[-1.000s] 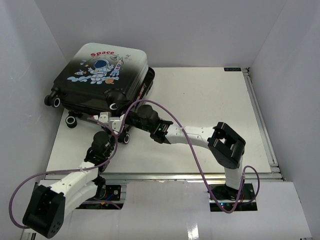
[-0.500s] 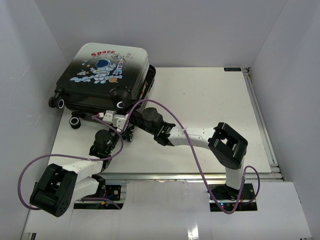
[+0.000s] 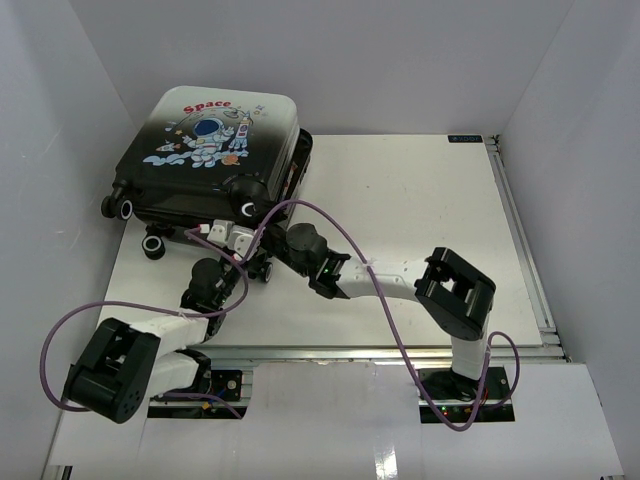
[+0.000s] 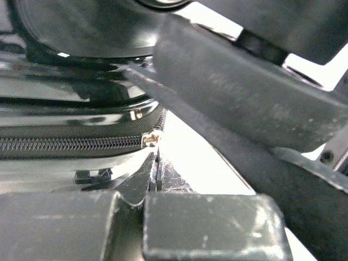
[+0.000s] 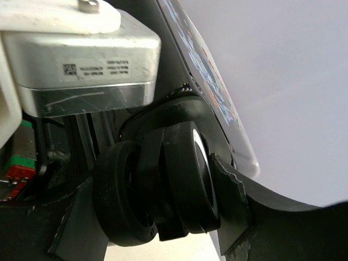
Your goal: Pack the luggage
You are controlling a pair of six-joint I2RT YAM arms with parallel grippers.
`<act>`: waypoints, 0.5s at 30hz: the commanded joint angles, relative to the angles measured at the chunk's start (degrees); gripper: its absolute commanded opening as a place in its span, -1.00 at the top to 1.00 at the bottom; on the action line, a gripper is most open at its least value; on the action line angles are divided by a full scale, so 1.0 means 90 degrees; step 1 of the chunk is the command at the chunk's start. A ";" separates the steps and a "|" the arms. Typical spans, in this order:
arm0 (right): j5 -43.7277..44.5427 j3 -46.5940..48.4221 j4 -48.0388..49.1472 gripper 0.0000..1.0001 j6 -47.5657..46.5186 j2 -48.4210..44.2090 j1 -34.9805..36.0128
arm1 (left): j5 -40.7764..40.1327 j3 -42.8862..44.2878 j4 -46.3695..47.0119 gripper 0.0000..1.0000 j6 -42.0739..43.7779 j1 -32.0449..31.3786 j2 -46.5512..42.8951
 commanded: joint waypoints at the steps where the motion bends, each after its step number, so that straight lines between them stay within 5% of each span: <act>1: 0.0966 -0.0042 0.0839 0.18 0.2179 0.0280 0.0401 | 0.2171 0.0185 0.0681 1.00 0.0229 -0.0851 -0.1068; 4: 0.0700 -0.0648 0.1076 -0.10 0.2508 -0.0044 0.0401 | 0.1373 -0.0096 0.0387 1.00 0.0356 -0.0851 -0.1524; 7: 0.0411 -0.0542 0.0213 -0.23 0.2802 -0.0348 0.0433 | 0.0849 -0.0194 0.0329 1.00 0.0408 -0.0840 -0.1716; 12: 0.0305 -0.0837 -0.0952 -0.87 0.3137 -0.0904 0.0458 | 0.0560 -0.0208 0.0370 1.00 0.0298 -0.0814 -0.1751; 15: 0.0297 -0.1265 -0.0925 -0.94 0.3264 -0.1259 0.0450 | 0.0398 -0.0295 0.0520 1.00 0.0207 -0.0812 -0.1740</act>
